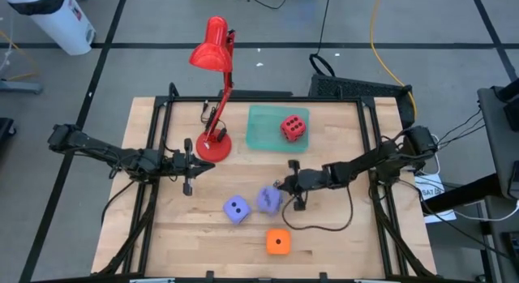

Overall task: Pick & Place Dice
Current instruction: Put the light purple die into the green bin

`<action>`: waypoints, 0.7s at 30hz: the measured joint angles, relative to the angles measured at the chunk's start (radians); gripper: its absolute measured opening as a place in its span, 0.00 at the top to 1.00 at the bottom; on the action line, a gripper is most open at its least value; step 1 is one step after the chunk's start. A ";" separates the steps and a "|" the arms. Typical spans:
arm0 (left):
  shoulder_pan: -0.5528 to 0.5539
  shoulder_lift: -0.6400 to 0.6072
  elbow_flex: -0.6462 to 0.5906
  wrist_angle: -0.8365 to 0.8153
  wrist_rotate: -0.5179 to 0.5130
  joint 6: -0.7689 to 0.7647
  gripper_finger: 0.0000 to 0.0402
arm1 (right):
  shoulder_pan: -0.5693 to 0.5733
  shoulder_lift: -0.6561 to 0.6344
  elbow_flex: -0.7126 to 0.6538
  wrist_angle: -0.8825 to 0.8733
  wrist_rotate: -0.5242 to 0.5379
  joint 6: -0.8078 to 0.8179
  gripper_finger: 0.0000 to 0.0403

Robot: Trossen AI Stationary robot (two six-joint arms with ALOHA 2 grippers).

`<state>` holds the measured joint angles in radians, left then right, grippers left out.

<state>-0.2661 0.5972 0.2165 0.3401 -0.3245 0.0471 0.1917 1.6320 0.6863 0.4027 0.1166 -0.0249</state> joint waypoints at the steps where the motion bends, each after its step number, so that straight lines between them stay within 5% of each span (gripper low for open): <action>1: 0.000 0.000 0.000 0.000 0.000 0.000 0.94 | -0.010 0.000 0.000 0.008 0.009 -0.001 1.00; 10: 0.000 0.000 0.000 -0.007 0.000 0.000 0.94 | -0.030 -0.083 0.010 0.134 0.125 -0.059 1.00; 16: 0.000 0.000 0.000 -0.007 0.000 0.001 0.94 | 0.006 -0.190 0.022 0.138 -0.008 -0.065 1.00; 21: 0.000 0.000 0.000 0.003 -0.032 0.002 0.94 | 0.059 -0.128 0.110 0.063 -0.040 -0.062 1.00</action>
<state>-0.2661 0.5974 0.2165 0.3431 -0.3567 0.0492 0.2511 1.5040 0.7962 0.4655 0.0764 -0.0874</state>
